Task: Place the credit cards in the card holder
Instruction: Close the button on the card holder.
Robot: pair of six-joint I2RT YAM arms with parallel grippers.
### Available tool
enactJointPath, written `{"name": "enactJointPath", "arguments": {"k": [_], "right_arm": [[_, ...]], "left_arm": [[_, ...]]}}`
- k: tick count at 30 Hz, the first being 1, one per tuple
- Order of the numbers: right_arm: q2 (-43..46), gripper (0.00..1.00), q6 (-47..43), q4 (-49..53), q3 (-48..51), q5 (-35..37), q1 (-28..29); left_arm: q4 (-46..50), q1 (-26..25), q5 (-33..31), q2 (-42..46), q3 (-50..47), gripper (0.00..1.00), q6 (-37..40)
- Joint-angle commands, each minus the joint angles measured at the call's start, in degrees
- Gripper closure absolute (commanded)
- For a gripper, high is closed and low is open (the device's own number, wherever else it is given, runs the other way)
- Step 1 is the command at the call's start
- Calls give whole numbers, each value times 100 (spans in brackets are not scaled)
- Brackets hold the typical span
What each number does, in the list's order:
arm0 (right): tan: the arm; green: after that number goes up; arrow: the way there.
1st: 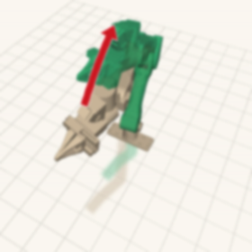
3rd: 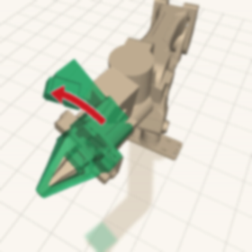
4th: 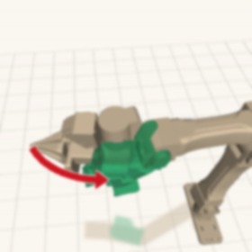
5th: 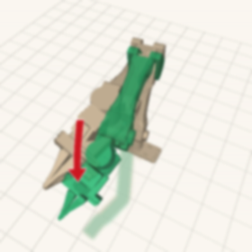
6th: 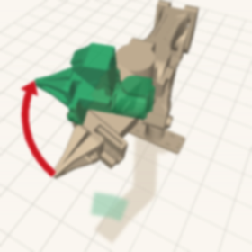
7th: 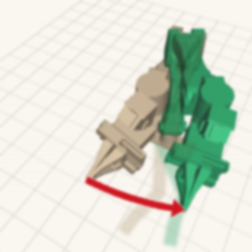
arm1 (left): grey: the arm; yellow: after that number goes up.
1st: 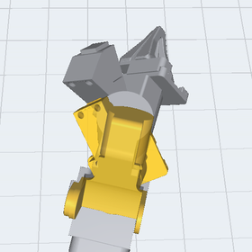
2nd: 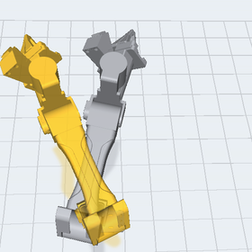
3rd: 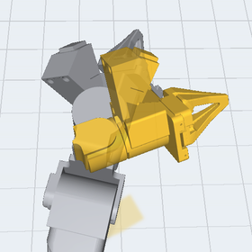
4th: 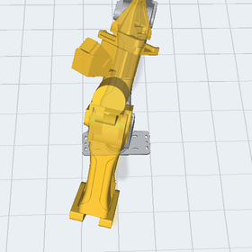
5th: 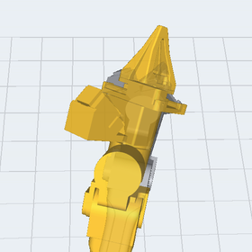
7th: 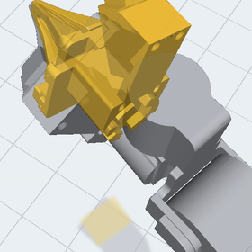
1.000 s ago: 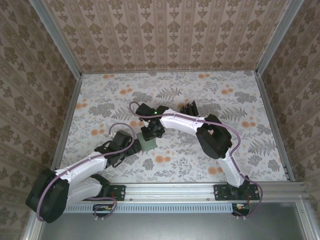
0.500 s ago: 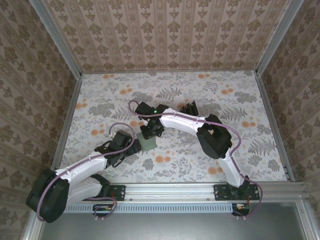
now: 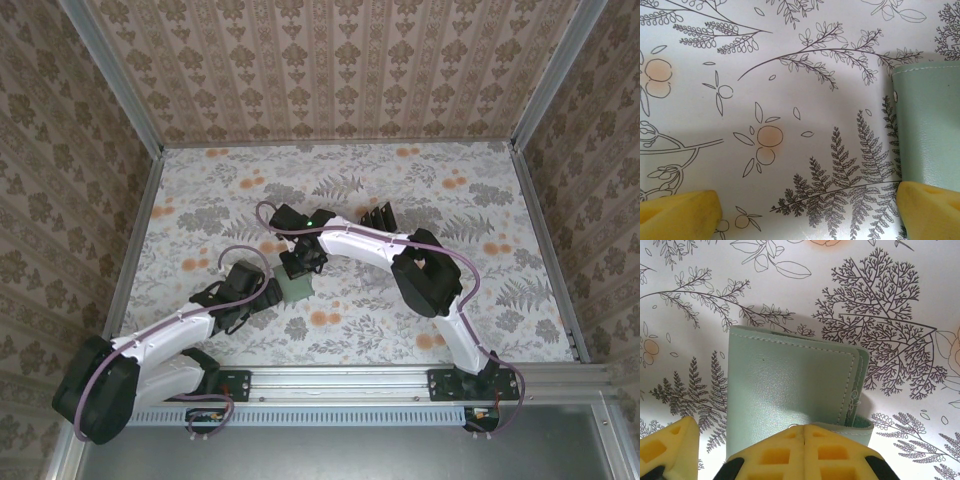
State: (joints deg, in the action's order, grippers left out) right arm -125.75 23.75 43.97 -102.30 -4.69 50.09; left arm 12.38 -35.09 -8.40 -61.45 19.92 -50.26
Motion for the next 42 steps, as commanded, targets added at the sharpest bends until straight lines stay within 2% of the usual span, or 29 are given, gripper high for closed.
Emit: {"name": "enactJointPath", "arguments": {"k": [1, 42], "right_arm": [[-11, 100, -43, 108, -115, -87, 61], [-284, 100, 122, -267, 176, -360, 73]], "left_arm": [[-409, 128, 256, -433, -349, 3, 131], [-641, 125, 323, -782, -331, 3, 139]]}}
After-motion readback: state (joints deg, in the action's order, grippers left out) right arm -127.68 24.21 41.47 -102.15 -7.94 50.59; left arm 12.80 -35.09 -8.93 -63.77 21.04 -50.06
